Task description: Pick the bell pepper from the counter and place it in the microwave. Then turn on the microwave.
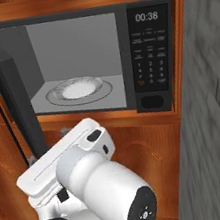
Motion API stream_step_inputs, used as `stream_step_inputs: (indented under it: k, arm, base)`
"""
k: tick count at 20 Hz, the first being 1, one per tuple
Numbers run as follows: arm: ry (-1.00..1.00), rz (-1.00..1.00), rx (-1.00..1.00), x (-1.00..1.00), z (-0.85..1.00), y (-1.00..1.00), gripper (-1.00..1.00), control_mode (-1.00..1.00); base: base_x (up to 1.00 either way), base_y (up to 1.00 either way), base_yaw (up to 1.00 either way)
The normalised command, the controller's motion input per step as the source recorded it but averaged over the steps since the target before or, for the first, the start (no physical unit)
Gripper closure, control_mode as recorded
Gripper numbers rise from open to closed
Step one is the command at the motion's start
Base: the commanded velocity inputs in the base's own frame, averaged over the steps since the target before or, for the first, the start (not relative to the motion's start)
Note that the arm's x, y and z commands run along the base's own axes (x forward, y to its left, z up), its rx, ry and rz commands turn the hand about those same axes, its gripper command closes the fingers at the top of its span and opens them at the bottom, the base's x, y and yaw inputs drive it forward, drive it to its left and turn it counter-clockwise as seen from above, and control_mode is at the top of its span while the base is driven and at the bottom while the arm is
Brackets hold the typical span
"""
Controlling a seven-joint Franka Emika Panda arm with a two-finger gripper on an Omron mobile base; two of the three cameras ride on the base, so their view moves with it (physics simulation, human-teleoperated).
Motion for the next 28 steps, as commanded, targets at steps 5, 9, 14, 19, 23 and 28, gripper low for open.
stream_step_inputs:
  k: [5, 9, 14, 19, 23, 28]
  arm:
    - [0.0, 0.13, -0.03, 0.22, -0.19, 0.22, -1.0, -1.0]
    - [-0.02, 0.14, -0.04, 0.13, -0.14, 0.23, -1.0, -1.0]
    - [-0.09, 0.14, -0.04, 0.02, -0.04, 0.16, -1.0, -1.0]
    - [-0.19, 0.13, -0.07, -0.18, 0.0, 0.18, -1.0, -1.0]
    - [-0.17, 0.15, -0.09, -0.3, 0.0, 0.35, -1.0, -1.0]
    - [-0.18, 0.17, -0.09, -0.36, 0.0, 0.36, -1.0, -1.0]
  base:
    - [0.0, 0.0, 0.0]
    - [0.0, 0.0, 0.0]
    - [0.0, 0.0, 0.0]
    - [0.0, 0.0, 0.0]
    - [0.0, 0.0, 0.0]
    - [0.0, 0.0, 0.0]
